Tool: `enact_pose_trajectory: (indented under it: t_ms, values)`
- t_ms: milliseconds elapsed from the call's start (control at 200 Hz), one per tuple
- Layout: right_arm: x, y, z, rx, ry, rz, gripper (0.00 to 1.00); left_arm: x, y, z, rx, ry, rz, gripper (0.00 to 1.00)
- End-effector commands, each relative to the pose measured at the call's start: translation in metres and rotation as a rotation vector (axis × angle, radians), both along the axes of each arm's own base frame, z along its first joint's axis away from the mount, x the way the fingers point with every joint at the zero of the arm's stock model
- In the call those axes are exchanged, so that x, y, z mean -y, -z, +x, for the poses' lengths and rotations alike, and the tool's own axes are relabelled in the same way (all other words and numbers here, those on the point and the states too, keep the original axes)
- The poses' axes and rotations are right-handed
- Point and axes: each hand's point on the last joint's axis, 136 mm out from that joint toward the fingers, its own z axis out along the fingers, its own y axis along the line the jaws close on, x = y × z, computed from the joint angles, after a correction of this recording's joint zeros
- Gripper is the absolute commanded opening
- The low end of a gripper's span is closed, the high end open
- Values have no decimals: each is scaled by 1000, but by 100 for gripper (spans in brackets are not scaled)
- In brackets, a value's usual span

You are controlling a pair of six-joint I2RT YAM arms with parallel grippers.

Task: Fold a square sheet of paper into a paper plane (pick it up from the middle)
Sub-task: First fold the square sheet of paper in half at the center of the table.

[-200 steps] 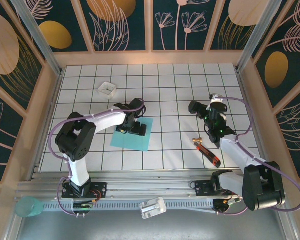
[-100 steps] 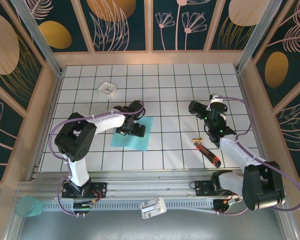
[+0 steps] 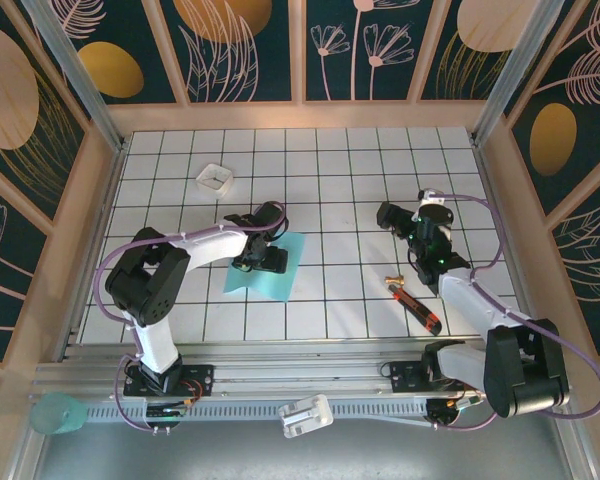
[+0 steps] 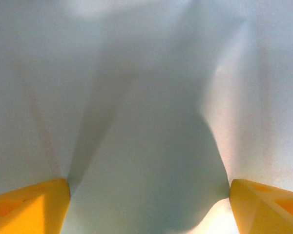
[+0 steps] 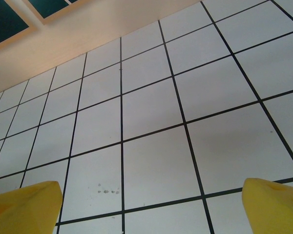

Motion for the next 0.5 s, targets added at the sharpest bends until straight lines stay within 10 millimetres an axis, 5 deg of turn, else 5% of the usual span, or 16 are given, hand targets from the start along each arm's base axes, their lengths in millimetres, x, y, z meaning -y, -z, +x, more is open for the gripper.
enact_pose_trajectory:
  t_ms: [0, 190, 495]
  values:
    - [3, -3, 4, 16, 13, -8, 95, -1, 20, -20, -91, -12, -8, 85]
    - [1, 0, 4, 6, 2, -5, 95, 18, 0, -15, -51, 26, -113, 87]
    - [-1, 2, 5, -4, -11, -1, 95, 5, -24, 7, 46, -24, -25, 99]
